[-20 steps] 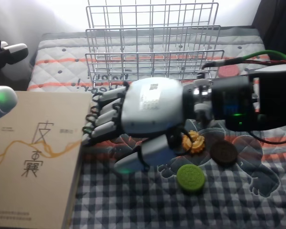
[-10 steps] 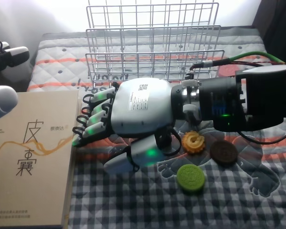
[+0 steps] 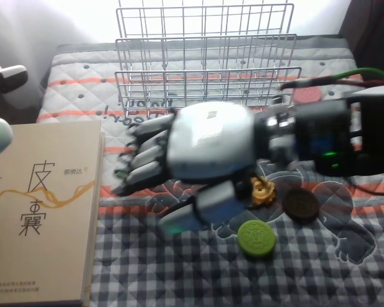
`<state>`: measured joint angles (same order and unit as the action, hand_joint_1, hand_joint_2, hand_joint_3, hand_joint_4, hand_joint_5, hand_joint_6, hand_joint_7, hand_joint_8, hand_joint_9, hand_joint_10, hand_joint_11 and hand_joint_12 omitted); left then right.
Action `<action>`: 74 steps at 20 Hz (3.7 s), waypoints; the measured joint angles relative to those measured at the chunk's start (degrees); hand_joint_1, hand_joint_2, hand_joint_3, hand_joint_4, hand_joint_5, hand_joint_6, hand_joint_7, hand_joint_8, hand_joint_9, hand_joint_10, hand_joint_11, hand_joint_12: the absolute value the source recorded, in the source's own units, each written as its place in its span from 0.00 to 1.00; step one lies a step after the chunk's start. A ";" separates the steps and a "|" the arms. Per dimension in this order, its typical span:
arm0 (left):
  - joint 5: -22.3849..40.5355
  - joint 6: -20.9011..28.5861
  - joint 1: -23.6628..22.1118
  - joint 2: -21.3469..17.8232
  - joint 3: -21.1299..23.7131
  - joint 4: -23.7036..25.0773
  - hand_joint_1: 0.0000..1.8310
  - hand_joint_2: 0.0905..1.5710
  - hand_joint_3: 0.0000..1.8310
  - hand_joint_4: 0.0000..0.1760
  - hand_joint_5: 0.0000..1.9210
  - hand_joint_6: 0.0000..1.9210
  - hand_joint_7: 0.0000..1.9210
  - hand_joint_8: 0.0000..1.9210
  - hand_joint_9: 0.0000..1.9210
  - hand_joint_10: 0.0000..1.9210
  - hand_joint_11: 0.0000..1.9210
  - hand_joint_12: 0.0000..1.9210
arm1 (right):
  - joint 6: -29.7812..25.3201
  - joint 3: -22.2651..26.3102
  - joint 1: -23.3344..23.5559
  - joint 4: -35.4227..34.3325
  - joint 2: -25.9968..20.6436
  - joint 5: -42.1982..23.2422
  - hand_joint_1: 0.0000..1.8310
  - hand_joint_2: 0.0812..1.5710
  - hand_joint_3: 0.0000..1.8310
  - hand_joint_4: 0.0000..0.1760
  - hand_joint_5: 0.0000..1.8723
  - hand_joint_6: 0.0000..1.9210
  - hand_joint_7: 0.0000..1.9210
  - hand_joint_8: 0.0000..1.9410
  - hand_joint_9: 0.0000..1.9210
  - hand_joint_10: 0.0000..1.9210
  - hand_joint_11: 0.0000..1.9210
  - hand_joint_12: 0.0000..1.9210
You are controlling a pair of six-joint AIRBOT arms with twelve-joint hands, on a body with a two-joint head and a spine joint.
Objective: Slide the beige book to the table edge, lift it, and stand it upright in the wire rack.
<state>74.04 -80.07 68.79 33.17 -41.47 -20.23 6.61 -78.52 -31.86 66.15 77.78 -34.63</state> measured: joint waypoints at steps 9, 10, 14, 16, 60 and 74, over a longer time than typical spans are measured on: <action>4.33 21.29 8.61 3.26 -6.73 -5.95 0.34 0.66 0.01 0.40 0.12 0.01 0.09 0.00 0.05 0.02 0.00 0.17 | 0.72 8.96 -2.78 -18.67 -16.11 -0.26 0.03 0.87 0.00 0.00 0.25 0.00 0.24 0.00 0.23 0.00 0.13 0.39; 4.90 23.37 9.77 3.48 -7.43 -7.04 0.35 0.65 0.00 0.33 0.12 0.00 0.10 0.00 0.07 0.02 0.00 0.30 | 0.70 9.53 -3.37 -20.96 -17.16 -1.68 0.03 0.87 0.00 0.00 0.24 0.00 0.25 0.00 0.26 0.00 0.16 0.36; 6.60 26.82 11.32 4.26 -9.57 -9.79 0.45 0.60 0.00 0.08 0.11 0.00 0.12 0.00 0.12 0.01 0.00 0.44 | 19.50 14.73 -6.47 -36.44 -23.93 -9.44 0.07 0.86 0.00 0.07 0.22 0.00 0.23 0.00 0.23 0.00 0.15 0.20; 5.53 34.18 11.32 6.73 -13.31 -9.38 0.45 0.59 0.00 0.10 0.11 0.00 0.12 0.00 0.12 0.01 0.00 0.39 | 26.23 16.55 -7.74 -40.70 -26.32 -14.47 0.02 0.86 0.00 0.00 0.23 0.00 0.23 0.00 0.21 0.00 0.07 0.11; -42.10 71.45 -8.83 24.59 -41.68 26.10 0.56 0.72 0.00 0.19 0.45 0.59 0.54 0.01 0.40 0.35 0.21 0.83 | 29.53 18.71 -11.91 -46.38 -27.19 -26.75 0.26 0.86 0.00 0.00 0.31 0.00 0.30 0.00 0.26 0.00 0.07 0.40; -35.06 61.86 -2.97 19.50 -37.99 7.08 0.67 0.71 0.00 0.00 0.45 0.49 0.50 0.62 0.45 0.49 0.33 0.79 | 29.55 18.91 -12.68 -47.08 -27.69 -26.77 0.25 0.87 0.00 0.00 0.34 0.00 0.33 0.00 0.32 0.00 0.14 0.40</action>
<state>38.98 -18.22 65.82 52.66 -79.46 -13.15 36.16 -59.61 -44.53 19.07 50.09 -61.41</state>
